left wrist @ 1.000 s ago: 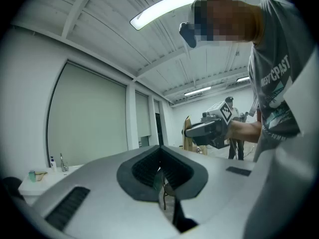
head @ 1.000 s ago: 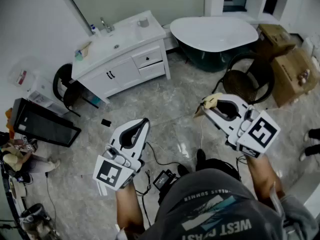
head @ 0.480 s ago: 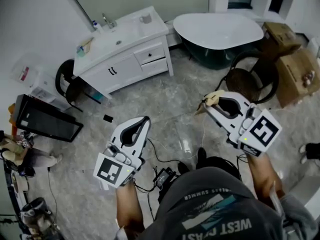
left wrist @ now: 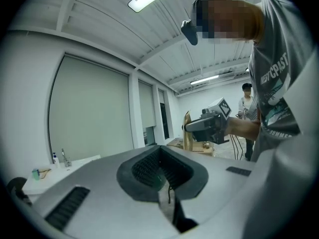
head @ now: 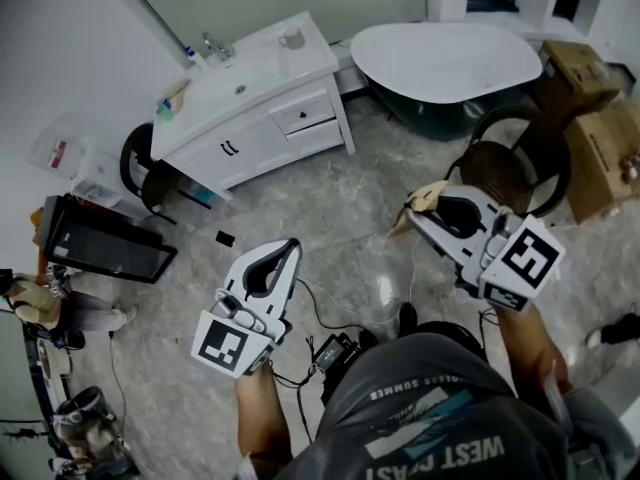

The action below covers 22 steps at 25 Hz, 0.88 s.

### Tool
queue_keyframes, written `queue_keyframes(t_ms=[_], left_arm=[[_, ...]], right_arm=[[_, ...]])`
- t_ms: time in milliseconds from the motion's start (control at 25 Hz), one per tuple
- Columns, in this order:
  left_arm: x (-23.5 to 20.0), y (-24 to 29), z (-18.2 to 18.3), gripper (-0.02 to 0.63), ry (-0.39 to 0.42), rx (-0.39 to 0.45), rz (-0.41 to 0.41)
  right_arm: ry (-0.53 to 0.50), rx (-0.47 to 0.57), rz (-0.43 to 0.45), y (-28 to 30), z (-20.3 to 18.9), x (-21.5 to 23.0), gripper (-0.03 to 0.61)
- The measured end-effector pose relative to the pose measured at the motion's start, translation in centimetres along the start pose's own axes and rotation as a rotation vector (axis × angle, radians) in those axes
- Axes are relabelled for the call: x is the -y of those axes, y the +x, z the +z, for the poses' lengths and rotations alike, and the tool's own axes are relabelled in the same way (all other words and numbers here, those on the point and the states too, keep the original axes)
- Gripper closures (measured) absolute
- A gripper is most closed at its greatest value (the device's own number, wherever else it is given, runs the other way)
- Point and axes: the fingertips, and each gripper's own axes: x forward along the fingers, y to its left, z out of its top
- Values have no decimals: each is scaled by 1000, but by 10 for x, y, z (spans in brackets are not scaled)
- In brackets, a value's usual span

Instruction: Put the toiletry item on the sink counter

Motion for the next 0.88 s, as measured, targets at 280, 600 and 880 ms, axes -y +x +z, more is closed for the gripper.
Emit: queue_keyframes(t_ms=[280,600,880], left_arm=[[-5,26,-3,612,-18,-35,35],[-36,46,-17,612,-44,-56,46],[-92,87,-21,612,-43,-31,6]], right_arm=[[18,5,18,2,-3,41,509],[35,-9,25,30,-9,71,509],[26,-15,-39,65,-3,121,509]])
